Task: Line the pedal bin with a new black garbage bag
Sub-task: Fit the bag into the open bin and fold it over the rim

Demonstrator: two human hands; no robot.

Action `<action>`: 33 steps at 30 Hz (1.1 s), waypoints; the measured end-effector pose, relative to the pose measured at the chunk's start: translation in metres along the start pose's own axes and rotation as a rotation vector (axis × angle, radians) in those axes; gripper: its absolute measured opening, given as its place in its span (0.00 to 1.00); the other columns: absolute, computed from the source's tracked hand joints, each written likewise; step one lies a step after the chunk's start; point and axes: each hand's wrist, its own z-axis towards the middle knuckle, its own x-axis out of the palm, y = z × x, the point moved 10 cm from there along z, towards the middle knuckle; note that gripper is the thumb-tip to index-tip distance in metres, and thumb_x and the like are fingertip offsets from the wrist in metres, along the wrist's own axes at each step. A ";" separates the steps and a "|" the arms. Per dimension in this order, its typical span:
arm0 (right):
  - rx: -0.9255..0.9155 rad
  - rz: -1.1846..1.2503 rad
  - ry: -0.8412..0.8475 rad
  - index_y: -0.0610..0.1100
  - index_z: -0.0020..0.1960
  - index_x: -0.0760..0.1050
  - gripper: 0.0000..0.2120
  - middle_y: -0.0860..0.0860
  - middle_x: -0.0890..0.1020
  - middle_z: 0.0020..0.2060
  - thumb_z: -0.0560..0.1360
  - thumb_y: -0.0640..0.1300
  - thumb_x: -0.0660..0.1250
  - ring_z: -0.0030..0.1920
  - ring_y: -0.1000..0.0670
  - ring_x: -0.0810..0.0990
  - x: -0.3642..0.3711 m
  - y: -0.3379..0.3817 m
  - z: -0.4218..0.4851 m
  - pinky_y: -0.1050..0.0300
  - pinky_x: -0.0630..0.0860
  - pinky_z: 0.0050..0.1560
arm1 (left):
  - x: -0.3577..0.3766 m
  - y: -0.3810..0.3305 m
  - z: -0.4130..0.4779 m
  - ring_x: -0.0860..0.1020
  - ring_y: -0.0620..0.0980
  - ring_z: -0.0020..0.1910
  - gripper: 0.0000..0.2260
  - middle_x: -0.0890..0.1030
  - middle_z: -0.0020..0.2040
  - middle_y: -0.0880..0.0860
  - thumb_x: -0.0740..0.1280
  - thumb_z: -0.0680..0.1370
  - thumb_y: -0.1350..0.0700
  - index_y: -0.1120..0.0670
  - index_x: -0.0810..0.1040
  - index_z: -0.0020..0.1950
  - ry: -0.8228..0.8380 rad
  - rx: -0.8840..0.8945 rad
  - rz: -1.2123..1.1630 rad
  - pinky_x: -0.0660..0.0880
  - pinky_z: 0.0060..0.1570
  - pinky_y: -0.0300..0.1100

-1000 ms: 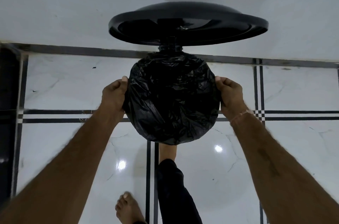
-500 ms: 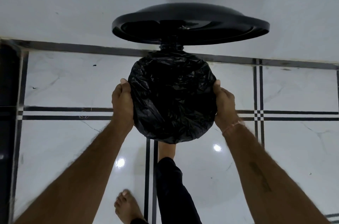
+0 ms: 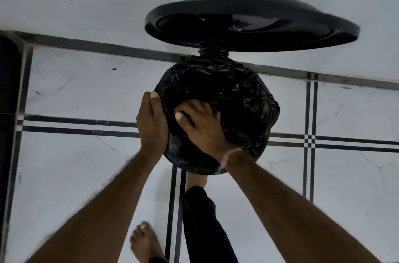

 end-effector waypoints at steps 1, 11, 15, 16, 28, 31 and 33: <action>0.084 0.003 0.069 0.58 0.65 0.74 0.15 0.55 0.74 0.69 0.84 0.59 0.55 0.71 0.45 0.69 0.021 -0.021 0.016 0.39 0.61 0.72 | 0.000 0.001 0.001 0.66 0.43 0.34 0.16 0.69 0.35 0.46 0.53 0.87 0.49 0.57 0.65 0.43 0.000 0.001 -0.006 0.66 0.37 0.39; 0.292 0.310 0.013 0.43 0.63 0.82 0.14 0.47 0.85 0.60 0.84 0.48 0.63 0.63 0.47 0.82 0.018 -0.072 0.026 0.53 0.75 0.67 | 0.003 0.005 0.000 0.66 0.41 0.33 0.16 0.68 0.34 0.45 0.53 0.87 0.48 0.56 0.65 0.42 0.005 -0.023 -0.021 0.64 0.33 0.34; -0.110 0.190 -0.368 0.49 0.54 0.81 0.07 0.54 0.84 0.51 0.82 0.47 0.65 0.54 0.49 0.82 -0.062 0.006 -0.003 0.54 0.76 0.58 | 0.001 0.000 0.000 0.67 0.42 0.33 0.16 0.69 0.34 0.47 0.53 0.87 0.49 0.57 0.66 0.43 0.000 -0.028 -0.011 0.65 0.34 0.34; -0.076 0.153 -0.351 0.52 0.54 0.81 0.07 0.55 0.84 0.52 0.82 0.50 0.64 0.56 0.48 0.81 -0.063 0.001 0.015 0.50 0.74 0.61 | 0.002 0.000 -0.001 0.67 0.41 0.33 0.16 0.69 0.34 0.47 0.52 0.87 0.49 0.57 0.65 0.43 0.005 -0.025 -0.009 0.64 0.33 0.34; 0.187 -0.111 -0.195 0.53 0.66 0.77 0.22 0.48 0.82 0.62 0.82 0.62 0.53 0.61 0.39 0.79 -0.056 -0.024 0.011 0.42 0.76 0.61 | 0.001 0.002 0.001 0.67 0.41 0.33 0.17 0.69 0.34 0.46 0.52 0.87 0.49 0.56 0.66 0.43 -0.008 0.011 0.024 0.65 0.35 0.35; 0.393 -0.273 0.163 0.57 0.72 0.70 0.25 0.47 0.75 0.70 0.82 0.67 0.51 0.70 0.37 0.72 -0.022 -0.044 -0.034 0.34 0.66 0.69 | 0.000 -0.001 0.001 0.67 0.40 0.33 0.17 0.69 0.34 0.46 0.52 0.87 0.49 0.57 0.66 0.43 -0.011 0.025 0.045 0.65 0.35 0.36; 0.524 -0.213 0.330 0.54 0.79 0.63 0.28 0.44 0.69 0.77 0.84 0.66 0.49 0.75 0.35 0.68 0.004 -0.081 -0.041 0.35 0.63 0.74 | 0.001 -0.002 0.000 0.67 0.41 0.33 0.17 0.68 0.34 0.46 0.51 0.87 0.49 0.57 0.66 0.44 -0.012 0.035 0.054 0.64 0.36 0.37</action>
